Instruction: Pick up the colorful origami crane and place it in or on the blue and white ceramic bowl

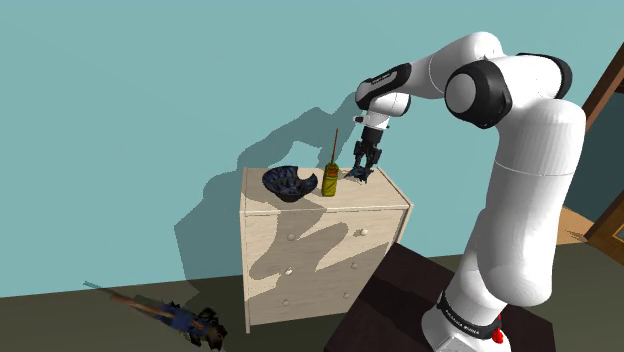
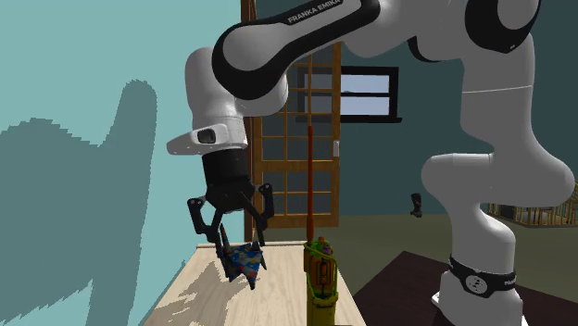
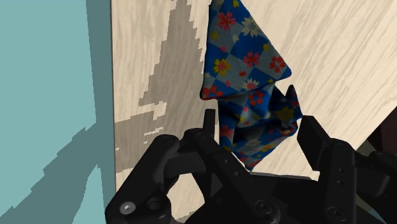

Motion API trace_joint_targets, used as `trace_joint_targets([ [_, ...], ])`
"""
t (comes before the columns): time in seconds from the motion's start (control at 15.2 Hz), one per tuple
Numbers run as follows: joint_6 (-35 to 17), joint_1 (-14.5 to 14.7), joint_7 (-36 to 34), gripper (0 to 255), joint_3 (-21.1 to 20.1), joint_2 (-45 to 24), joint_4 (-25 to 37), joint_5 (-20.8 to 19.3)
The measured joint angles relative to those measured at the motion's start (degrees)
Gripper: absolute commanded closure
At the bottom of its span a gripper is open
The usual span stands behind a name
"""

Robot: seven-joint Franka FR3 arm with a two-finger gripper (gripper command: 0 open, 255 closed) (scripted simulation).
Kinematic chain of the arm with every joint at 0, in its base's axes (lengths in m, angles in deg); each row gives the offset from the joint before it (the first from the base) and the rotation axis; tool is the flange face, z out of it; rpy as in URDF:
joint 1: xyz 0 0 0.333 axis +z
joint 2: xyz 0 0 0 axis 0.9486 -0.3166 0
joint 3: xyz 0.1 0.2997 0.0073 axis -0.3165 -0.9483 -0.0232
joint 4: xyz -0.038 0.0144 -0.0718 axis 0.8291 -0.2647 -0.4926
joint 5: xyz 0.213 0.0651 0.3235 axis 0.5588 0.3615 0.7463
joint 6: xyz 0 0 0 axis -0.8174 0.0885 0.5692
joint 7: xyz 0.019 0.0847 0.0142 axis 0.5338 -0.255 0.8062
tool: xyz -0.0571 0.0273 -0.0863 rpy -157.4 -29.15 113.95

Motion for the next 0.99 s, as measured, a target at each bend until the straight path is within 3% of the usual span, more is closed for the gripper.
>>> trace_joint_targets([
  [0.53, 0.0, 0.0, 0.0, 255, 0.0, 0.0, 0.0, 0.0],
  [0.99, 3.6, 0.6, -2.1, 255, 0.5, 2.2, 2.5, -2.0],
])
